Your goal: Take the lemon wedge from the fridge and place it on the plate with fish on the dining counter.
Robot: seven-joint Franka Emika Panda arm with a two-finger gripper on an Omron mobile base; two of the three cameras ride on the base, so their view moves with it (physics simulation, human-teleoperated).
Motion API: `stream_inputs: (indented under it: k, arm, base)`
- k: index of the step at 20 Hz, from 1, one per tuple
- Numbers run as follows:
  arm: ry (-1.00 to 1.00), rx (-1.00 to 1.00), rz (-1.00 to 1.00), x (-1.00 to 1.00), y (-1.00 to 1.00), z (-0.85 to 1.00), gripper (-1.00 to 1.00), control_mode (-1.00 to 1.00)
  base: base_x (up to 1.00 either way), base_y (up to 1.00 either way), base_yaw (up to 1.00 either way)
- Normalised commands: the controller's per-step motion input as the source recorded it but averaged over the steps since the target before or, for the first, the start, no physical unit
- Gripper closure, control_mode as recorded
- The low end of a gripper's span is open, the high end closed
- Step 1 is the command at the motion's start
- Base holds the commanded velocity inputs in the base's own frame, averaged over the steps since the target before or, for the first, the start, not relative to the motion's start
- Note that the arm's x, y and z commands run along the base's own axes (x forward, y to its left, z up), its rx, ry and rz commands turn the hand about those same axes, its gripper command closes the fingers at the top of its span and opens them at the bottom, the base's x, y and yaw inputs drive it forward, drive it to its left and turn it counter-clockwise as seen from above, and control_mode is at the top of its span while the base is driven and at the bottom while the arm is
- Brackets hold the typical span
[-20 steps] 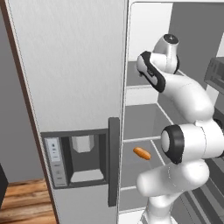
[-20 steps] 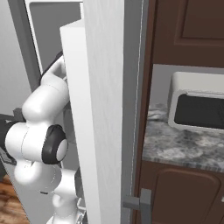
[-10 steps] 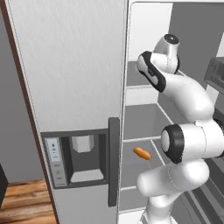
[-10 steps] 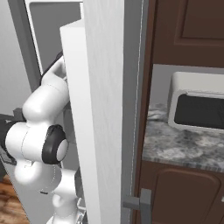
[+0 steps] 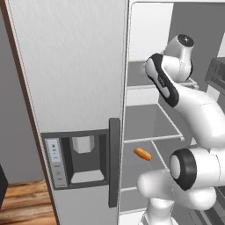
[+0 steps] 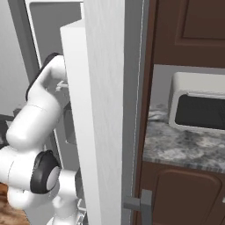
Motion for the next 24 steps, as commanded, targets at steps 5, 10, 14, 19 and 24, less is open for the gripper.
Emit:
stream_inputs:
  k: [5,10,14,19,24]
  arm:
    - [-0.03,0.04,0.00,-1.00,0.15,0.51,1.00,-1.00]
    - [0.07,0.05,-0.04,-1.00,0.09,0.19,1.00,-1.00]
    - [0.27,0.02,-0.07,-1.00,0.06,-0.44,1.00,-1.00]
    - [0.14,0.00,-0.04,-1.00,0.10,-0.44,1.00,-1.00]
    - [-0.24,-0.01,0.00,-0.69,0.05,0.00,1.00,-1.00]
  base:
    - [0.00,0.00,0.00]
    - [0.00,0.00,0.00]
    - [0.00,0.00,0.00]
    - [0.00,0.00,0.00]
    - [0.00,0.00,0.00]
